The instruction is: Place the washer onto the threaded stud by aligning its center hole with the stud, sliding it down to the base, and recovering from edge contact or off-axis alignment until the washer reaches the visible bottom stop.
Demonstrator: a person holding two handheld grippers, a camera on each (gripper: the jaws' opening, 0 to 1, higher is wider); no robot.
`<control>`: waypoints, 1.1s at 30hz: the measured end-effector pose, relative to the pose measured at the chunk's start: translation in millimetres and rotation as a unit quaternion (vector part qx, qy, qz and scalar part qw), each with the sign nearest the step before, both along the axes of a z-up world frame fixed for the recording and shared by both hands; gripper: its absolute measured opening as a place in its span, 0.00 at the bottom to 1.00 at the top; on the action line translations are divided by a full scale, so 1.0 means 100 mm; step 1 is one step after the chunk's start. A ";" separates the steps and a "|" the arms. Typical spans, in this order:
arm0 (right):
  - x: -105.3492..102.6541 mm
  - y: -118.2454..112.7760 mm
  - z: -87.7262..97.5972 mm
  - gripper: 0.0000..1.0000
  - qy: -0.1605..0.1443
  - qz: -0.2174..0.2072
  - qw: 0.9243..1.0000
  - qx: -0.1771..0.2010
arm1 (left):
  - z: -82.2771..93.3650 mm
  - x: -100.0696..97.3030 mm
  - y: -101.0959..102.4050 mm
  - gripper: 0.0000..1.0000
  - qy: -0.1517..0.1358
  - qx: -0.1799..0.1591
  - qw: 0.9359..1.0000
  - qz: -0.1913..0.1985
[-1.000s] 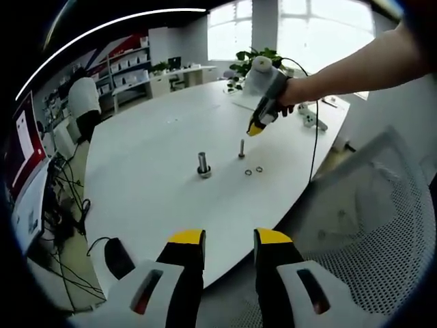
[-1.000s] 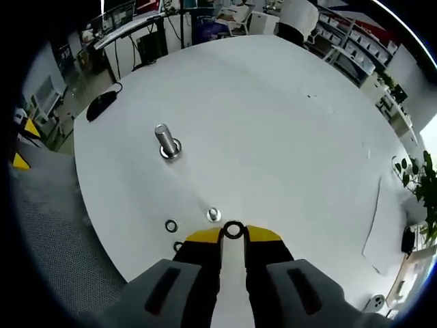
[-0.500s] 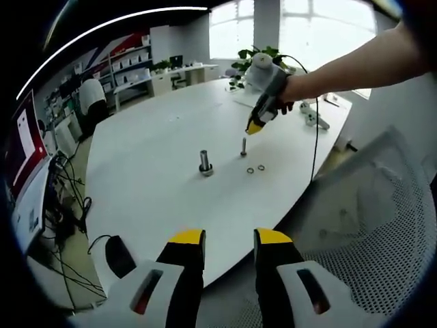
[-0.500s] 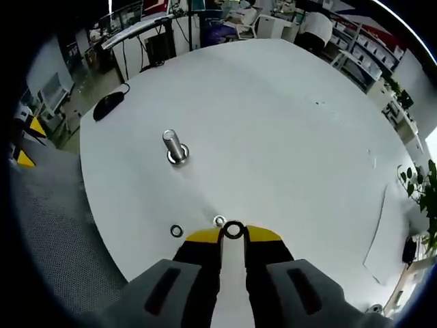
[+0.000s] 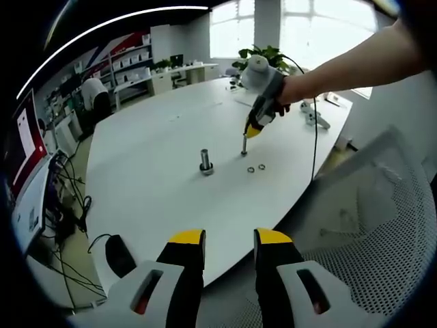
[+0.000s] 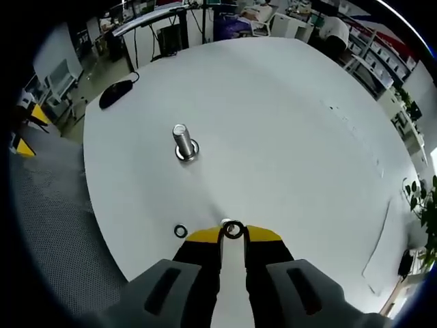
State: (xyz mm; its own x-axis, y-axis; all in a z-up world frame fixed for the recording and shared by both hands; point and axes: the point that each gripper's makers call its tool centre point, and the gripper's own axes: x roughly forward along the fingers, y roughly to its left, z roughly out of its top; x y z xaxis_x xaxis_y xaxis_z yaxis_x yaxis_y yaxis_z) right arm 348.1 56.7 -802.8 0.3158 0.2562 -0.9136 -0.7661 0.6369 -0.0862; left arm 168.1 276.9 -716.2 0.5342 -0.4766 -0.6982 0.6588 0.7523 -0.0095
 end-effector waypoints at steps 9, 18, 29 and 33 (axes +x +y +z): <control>0.00 0.02 -0.06 0.14 0.006 0.010 1.000 -0.006 | -0.01 -0.01 0.00 0.26 0.002 0.002 1.000 -0.002; -0.02 0.03 -0.18 0.14 0.021 0.002 1.000 -0.007 | -0.02 0.00 0.00 0.26 0.003 0.003 1.000 -0.001; 0.01 0.03 -0.42 0.14 0.039 -0.010 0.999 -0.012 | -0.03 0.00 0.01 0.26 0.005 0.006 1.000 -0.001; 0.00 0.01 -0.50 0.15 0.047 -0.014 0.999 -0.017 | -0.03 0.00 0.01 0.26 0.005 0.006 1.000 0.001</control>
State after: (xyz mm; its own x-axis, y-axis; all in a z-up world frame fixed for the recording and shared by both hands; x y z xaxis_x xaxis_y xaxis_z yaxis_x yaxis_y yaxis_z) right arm 348.4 57.7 -852.4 0.2341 0.2175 -0.9476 -0.7541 0.6558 -0.0358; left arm 168.0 278.4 -719.3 0.5288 -0.4674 -0.7084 0.6569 0.7540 -0.0072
